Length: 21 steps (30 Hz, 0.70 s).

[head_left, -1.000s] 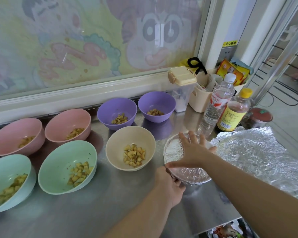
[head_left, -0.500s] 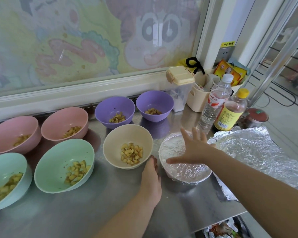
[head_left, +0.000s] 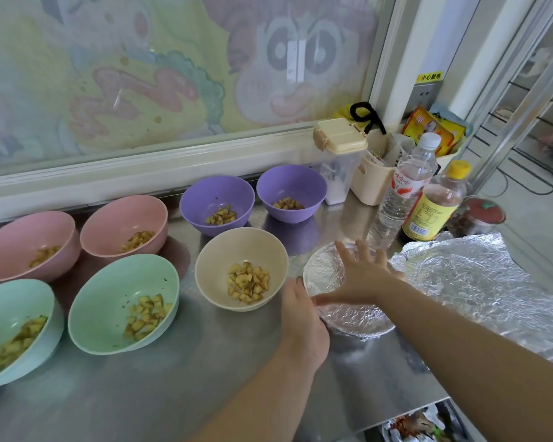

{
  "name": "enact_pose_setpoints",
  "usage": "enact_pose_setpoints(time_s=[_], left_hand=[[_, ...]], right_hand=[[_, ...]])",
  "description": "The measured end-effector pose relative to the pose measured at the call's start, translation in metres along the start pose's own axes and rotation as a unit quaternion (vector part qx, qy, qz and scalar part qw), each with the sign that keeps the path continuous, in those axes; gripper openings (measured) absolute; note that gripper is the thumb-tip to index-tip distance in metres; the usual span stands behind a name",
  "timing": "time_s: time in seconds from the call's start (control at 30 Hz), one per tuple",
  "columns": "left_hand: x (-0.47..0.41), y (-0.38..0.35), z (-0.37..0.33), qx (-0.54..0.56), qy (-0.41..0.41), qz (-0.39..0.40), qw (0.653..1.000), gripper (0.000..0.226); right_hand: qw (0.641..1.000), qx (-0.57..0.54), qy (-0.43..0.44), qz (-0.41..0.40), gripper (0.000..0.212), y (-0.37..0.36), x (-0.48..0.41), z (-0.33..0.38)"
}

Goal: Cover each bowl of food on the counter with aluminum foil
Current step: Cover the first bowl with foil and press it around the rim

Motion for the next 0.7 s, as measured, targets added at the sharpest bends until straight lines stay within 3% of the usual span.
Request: enact_pose_setpoints(time_s=[0.1, 0.2, 0.3, 0.6, 0.7], left_hand=[[-0.007, 0.002, -0.003, 0.048, 0.011, -0.023, 0.999, 0.032], [-0.016, -0.007, 0.006, 0.128, 0.087, -0.02, 0.988, 0.044], [-0.017, -0.019, 0.004, 0.202, 0.136, 0.011, 0.97, 0.041], [-0.017, -0.023, 0.001, 0.177, 0.134, 0.045, 0.974, 0.047], [-0.016, -0.026, 0.0, 0.156, 0.13, 0.062, 0.977, 0.05]], right_hand=[[1.0, -0.011, -0.027, -0.006, 0.159, 0.003, 0.007, -0.004], [0.999, -0.014, -0.045, -0.01, 0.164, 0.004, 0.001, -0.01], [0.998, -0.021, -0.049, -0.017, 0.153, 0.014, -0.006, -0.02], [0.995, -0.087, -0.035, -0.031, 0.122, 0.028, -0.002, -0.019], [0.993, -0.115, -0.012, -0.034, 0.099, 0.033, -0.011, -0.018]])
Point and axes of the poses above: each hand's wrist, its own x-axis away from the middle knuckle, its own y-axis out of the back of the hand, z = x × y, the point moved 9 cm from there along -x, towards the middle knuckle, and after that the axes turned 2 degrees about -x, right-handed, at the moved point
